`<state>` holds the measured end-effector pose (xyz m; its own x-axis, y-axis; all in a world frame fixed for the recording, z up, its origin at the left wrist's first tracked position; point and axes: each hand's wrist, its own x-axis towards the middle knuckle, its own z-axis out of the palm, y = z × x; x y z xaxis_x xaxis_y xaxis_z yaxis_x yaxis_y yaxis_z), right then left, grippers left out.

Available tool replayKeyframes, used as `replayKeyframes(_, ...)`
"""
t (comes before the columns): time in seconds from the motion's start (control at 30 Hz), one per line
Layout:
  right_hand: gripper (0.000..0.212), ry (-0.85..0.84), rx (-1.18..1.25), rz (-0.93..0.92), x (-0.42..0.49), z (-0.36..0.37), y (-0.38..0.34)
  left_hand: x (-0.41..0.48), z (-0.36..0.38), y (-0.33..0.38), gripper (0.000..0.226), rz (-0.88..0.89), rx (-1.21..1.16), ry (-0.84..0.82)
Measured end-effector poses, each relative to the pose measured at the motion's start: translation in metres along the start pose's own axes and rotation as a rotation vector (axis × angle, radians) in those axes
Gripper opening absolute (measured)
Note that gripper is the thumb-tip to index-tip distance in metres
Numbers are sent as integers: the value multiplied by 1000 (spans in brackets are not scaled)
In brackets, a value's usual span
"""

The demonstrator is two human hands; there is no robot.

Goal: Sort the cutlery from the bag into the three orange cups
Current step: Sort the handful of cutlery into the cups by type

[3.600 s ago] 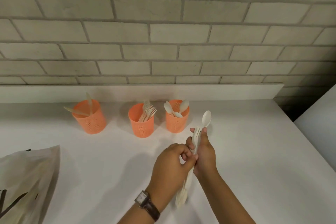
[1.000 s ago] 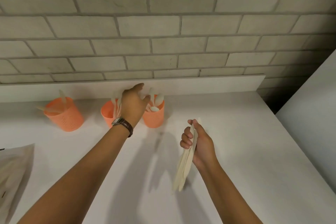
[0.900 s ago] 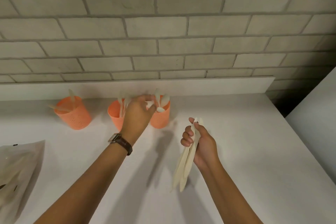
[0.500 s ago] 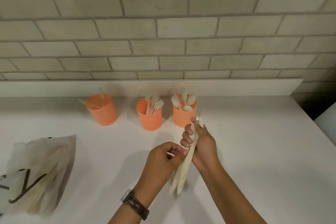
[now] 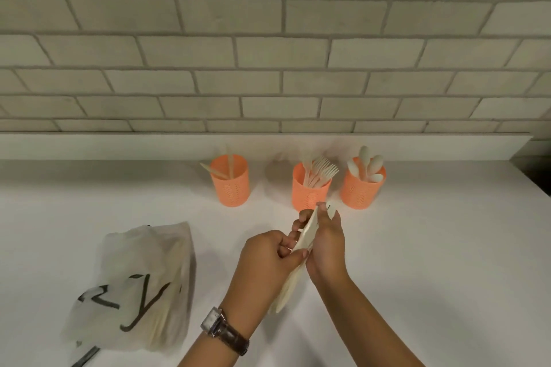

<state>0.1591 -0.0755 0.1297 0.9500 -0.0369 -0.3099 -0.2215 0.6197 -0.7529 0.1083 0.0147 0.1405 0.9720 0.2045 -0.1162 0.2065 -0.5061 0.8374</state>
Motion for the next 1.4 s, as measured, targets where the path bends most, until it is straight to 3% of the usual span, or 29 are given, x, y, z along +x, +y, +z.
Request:
replayKeyframes(0.07, 17, 15, -42, -10, -3, 7, 7, -4, -9, -6, 10, 19, 36, 5)
replayKeyframes(0.37, 10, -67, 64, 182, -1, 8, 5, -13, -13, -10, 33, 288, 240, 99)
replayKeyframes(0.6, 40, -80, 84, 218, 0, 6, -10, 2, -9, -14, 21, 281, 49, 124)
replayKeyframes(0.77, 25, -91, 102, 119, -2, 9, -10, 3, -1, -16, 28, 305, 23, 156)
replayKeyframes(1.0, 23, -104, 89, 28, -2, 9, -8, -2, 3, -14, 26, 205, -133, 236)
replayKeyframes(1.1, 13, -58, 124, 38, -2, 5, -8, -2, 4, -12, 27, 88, -277, 204)
replayKeyframes(1.23, 15, -47, 126, 61, -1, 3, -12, 1, 10, -14, 31, -38, -472, 160)
replayKeyframes(1.4, 20, -42, -30, 8, 4, -8, -19, 5, 0, -11, 36, -81, -698, 128)
